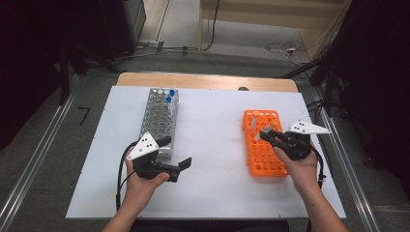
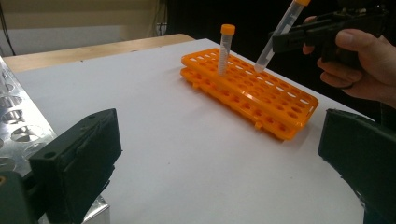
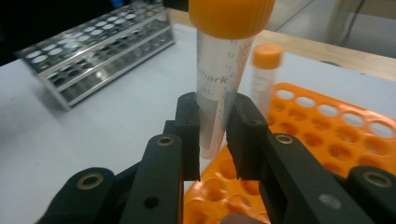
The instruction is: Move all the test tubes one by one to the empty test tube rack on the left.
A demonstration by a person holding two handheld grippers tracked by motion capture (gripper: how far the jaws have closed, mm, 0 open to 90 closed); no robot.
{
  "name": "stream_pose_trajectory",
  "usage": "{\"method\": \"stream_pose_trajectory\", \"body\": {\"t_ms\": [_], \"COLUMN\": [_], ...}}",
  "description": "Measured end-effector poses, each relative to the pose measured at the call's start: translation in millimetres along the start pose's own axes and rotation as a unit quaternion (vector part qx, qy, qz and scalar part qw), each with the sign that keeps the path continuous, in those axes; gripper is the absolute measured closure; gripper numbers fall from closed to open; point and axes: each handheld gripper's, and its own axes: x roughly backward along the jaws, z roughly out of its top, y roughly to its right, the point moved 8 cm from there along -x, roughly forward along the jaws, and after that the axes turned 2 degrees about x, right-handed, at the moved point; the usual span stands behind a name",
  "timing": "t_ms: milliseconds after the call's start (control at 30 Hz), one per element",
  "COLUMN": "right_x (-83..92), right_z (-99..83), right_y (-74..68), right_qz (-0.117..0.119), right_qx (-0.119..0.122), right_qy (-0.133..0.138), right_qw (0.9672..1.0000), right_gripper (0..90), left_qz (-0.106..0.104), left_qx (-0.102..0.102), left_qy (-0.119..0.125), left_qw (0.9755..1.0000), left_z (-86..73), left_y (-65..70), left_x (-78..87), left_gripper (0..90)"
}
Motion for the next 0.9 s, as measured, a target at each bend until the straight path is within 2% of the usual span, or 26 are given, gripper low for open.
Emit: {"method": "stream_pose_trajectory", "body": {"t_ms": [200, 467, 700, 900], "right_x": [-8.5, -20.5, -30.7, -37.4], "right_z": [-2.8, -6.3, -9.8, -11.6], "right_y": [-35.5, -75.1, -101.6, -118.0], "right_qz": [0.045, 0.094, 0.126, 0.144], "right_qx": [0.023, 0.047, 0.067, 0.079], "right_qy": [-0.01, -0.024, -0.037, -0.045], "right_qw": [0.9987, 0.9941, 0.989, 0.9854], "right_gripper": [73.2, 73.2, 73.2, 73.2], "left_qz": [-0.011, -0.026, -0.056, -0.084], "left_qx": [-0.007, -0.017, -0.031, -0.039], "left_qy": [-0.001, 0.006, 0.004, 0.003], "left_qw": [0.9999, 0.9995, 0.9979, 0.9957], "left_z": [0.5, 5.1, 8.3, 9.5], "left_y": [7.3, 18.6, 35.6, 51.4], "left_x": [-3.0, -5.0, -13.2, -20.5], "left_gripper": [0.0, 1.7, 8.4, 17.9]}}
